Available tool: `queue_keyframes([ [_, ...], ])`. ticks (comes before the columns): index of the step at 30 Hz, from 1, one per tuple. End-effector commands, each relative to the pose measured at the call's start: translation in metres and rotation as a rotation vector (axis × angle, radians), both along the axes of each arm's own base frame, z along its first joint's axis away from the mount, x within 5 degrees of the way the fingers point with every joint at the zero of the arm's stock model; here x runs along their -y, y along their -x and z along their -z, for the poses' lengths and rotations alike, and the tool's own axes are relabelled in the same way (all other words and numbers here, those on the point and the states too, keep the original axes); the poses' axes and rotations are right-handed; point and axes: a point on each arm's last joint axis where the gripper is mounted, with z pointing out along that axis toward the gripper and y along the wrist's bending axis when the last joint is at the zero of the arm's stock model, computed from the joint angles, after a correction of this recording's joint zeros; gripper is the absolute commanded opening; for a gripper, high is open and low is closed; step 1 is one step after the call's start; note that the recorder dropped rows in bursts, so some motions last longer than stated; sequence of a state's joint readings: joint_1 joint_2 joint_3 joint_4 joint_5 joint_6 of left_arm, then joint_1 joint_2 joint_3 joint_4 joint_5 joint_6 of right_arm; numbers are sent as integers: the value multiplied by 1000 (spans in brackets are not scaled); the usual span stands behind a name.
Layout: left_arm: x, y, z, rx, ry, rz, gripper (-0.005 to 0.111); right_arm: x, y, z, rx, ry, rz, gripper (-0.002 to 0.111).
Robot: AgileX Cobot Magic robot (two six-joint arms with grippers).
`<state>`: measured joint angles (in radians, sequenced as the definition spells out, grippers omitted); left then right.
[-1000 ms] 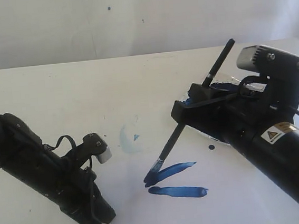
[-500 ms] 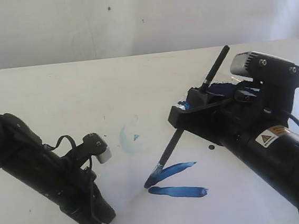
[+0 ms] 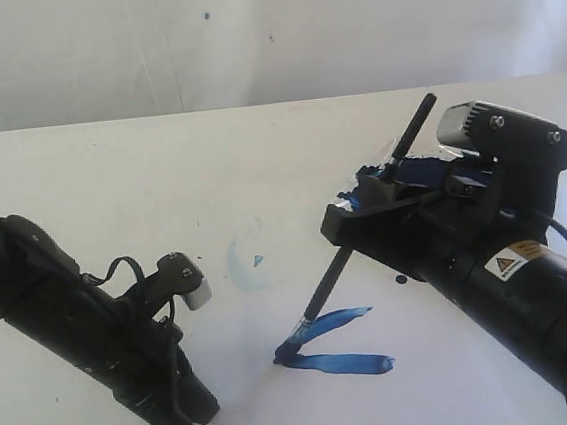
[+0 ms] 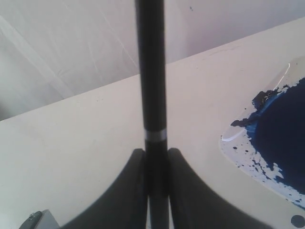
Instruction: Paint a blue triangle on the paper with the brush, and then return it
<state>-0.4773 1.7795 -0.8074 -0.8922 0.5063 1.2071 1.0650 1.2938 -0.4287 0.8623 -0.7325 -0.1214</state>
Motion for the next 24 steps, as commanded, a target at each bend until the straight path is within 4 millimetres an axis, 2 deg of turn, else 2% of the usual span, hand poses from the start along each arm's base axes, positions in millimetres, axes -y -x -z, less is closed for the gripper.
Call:
queue_keyframes([
  [1,-1,3,1,-26,5,5,0,0,0,1,1,15,-3,0],
  [8,0,4,1,-32,7,9,0,4,-1,2,-10,51,32,0],
  [18,0,4,1,-32,7,9,0,11,4,-15,38,22,19,0],
  [24,0,4,1,-32,7,9,0,19,7,-25,86,68,20,0],
])
